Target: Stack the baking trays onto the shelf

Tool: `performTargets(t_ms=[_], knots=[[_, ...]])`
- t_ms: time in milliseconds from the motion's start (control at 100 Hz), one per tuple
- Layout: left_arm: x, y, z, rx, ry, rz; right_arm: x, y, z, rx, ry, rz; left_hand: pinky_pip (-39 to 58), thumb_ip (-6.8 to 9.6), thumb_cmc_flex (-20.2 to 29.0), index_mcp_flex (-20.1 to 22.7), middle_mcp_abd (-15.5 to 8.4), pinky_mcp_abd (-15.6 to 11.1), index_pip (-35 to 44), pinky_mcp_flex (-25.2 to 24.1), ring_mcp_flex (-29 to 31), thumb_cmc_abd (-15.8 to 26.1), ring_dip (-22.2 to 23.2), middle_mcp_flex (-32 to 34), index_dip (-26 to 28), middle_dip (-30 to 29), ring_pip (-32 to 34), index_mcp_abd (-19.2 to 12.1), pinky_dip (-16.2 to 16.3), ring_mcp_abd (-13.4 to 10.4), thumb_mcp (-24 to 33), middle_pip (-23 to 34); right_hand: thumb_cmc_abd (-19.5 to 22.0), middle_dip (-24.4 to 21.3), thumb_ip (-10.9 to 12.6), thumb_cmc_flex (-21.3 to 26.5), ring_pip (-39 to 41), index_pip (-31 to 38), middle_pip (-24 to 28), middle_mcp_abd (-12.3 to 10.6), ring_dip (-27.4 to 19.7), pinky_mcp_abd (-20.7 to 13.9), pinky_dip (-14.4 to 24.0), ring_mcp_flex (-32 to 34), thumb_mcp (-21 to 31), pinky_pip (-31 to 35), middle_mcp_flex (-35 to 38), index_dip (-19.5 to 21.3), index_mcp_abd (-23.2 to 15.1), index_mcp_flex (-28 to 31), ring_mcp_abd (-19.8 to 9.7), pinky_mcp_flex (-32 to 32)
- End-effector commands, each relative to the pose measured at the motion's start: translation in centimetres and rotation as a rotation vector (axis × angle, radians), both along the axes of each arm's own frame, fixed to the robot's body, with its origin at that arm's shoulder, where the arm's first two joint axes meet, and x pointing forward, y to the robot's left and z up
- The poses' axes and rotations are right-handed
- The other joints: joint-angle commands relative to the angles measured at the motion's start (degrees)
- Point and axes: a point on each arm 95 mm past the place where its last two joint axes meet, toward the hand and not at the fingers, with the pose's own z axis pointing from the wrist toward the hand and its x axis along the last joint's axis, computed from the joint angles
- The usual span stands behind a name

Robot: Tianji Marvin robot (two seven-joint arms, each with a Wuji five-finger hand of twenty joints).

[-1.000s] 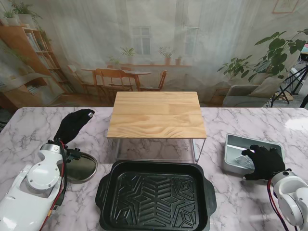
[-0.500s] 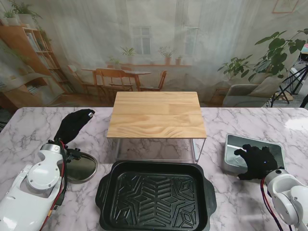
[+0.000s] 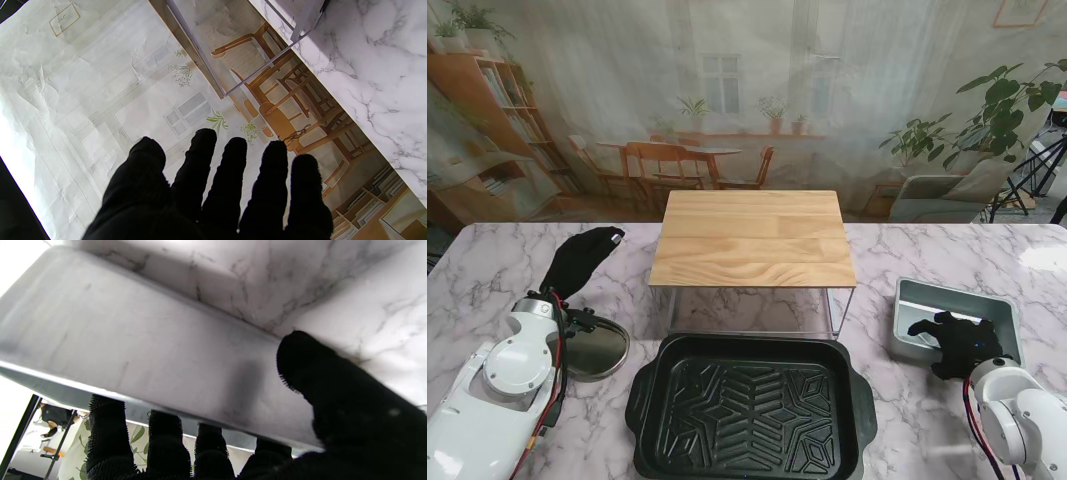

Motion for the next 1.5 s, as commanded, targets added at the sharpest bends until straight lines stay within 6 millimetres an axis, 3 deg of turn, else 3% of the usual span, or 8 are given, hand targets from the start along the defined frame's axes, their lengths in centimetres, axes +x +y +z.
performTargets(t_ms=[0, 250, 430, 700, 790, 890, 1120, 1490], knots=[[0.0, -0.3, -0.2, 0.0, 0.013, -0.008, -0.1, -0.1, -0.7, -0.005, 0.012, -0.015, 1.9, -0.78, 1.3, 1.4, -0.1, -2.3, 0.6, 0.1, 0.5, 2.4, 0.5, 1.1, -0.1, 0.4, 1.5, 0.1, -1.0, -0.1, -0.8, 0.8, 0.9, -0.5, 0.4, 2.0, -1.1, 1.1, -0.9, -0.5, -0.8, 2.9, -0.8, 1.9, 2.1, 1.2, -0.7, -0.6, -2.3, -0.8, -0.5, 1.0], [0.1, -0.3, -0.2, 0.001, 0.013, -0.008, 0.1, 0.2, -1.7, 0.031, 0.031, -0.037, 1.9, -0.83, 1.6, 2.0, -0.4, -1.6, 1.2, -0.1, 0.6, 1.9, 0.4, 1.5, 0.3, 0.4, 1.5, -0.7, -1.4, -0.2, -0.7, 0.8, 3.4, 1.1, -0.5, 7.3, 3.2, 3.7, 2.2, -0.9, 0.9, 2.0, -0.2, 5.8, 3.5, 6.2, 2.1, -0.5, -3.6, 4.1, -3.5, 6.6], [0.1, -0.3, -0.3, 0.003, 0.015, -0.008, 0.4, 0.5, -2.1, 0.058, 0.035, -0.037, 2.0, -0.84, 1.6, 2.0, -0.3, -1.6, 1.3, -0.1, 0.6, 1.9, 0.4, 1.5, 0.3, 0.4, 1.4, -0.8, -1.5, -0.2, -0.7, 0.8, 11.8, 2.2, -2.7, 18.7, 6.9, 6.1, 4.7, -1.8, 1.5, 0.7, -0.2, 9.8, 7.7, 9.1, 5.5, 0.0, -4.5, 10.2, -4.6, 12.2], [0.1, -0.3, -0.3, 0.004, 0.014, -0.009, 0.5, 0.9, -2.8, 0.104, 0.042, -0.051, 2.1, -1.0, 2.6, 2.7, -0.3, -1.7, 2.1, 0.0, 0.8, 1.3, 0.5, 1.8, 0.8, 0.4, 1.5, -1.9, -1.6, -0.2, -0.6, 0.8, 14.1, 3.4, -3.6, 20.0, 9.1, 12.9, 6.6, -1.8, 1.8, 2.4, -1.0, 17.8, 8.7, 11.8, 19.9, 2.9, -7.0, 20.5, -4.7, 19.8], [0.1, -0.3, -0.3, 0.004, 0.013, -0.009, 0.5, 1.1, -3.1, 0.119, 0.028, -0.053, 2.2, -1.03, 2.5, 2.6, -0.3, -1.7, 2.1, 0.0, 0.8, 1.3, 0.5, 1.8, 0.8, 0.4, 1.5, -1.9, -1.6, -0.2, -0.6, 0.8, 14.8, 3.9, -3.5, 20.2, 10.5, 14.1, 7.2, -0.9, 2.6, 1.8, -1.6, 23.2, 8.1, 14.3, 26.6, 3.8, -4.4, 27.5, -4.7, 24.2], [0.2, -0.3, -0.3, 0.005, 0.013, -0.009, 0.5, 1.2, -3.3, 0.139, 0.008, -0.052, 2.2, -1.02, 2.5, 2.6, -0.3, -1.8, 2.2, 0.0, 0.7, 1.3, 0.5, 1.8, 0.7, 0.4, 1.5, -1.9, -1.6, -0.2, -0.6, 0.8, 13.3, 4.6, -8.1, 21.9, 11.7, 14.6, 6.7, 0.4, 4.0, 0.7, -2.9, 28.9, 8.2, 17.2, 34.4, 4.9, -0.7, 36.2, -3.7, 28.4], [0.2, -0.3, -0.4, 0.006, 0.014, -0.011, 0.8, 1.3, -3.7, 0.149, -0.038, -0.044, 2.2, -1.03, 2.4, 2.6, -0.3, -2.0, 2.2, 0.0, 0.7, 1.3, 0.5, 1.8, 0.7, 0.4, 1.6, -2.0, -1.7, -0.1, -0.6, 0.8, 10.8, 10.7, -10.5, 23.6, 16.2, 16.5, 8.8, 3.3, 7.7, -0.3, -4.9, 38.7, 11.2, 21.4, 44.7, 6.9, 7.2, 52.4, 0.6, 34.2], [0.2, -0.3, -0.4, 0.004, 0.01, -0.012, 0.6, 1.2, -2.5, 0.134, -0.153, 0.029, 2.0, -1.04, 1.9, 2.4, -0.3, -2.3, 2.1, -0.1, 0.6, 1.5, 0.5, 1.8, 0.4, 0.5, 1.6, -1.8, -1.9, -0.1, -0.7, 0.8, 7.9, 15.5, -11.9, 24.3, 22.5, 19.0, 13.9, 5.7, 11.8, -0.2, -5.5, 45.0, 14.9, 25.7, 48.3, 11.6, 11.1, 59.2, 3.3, 38.7]])
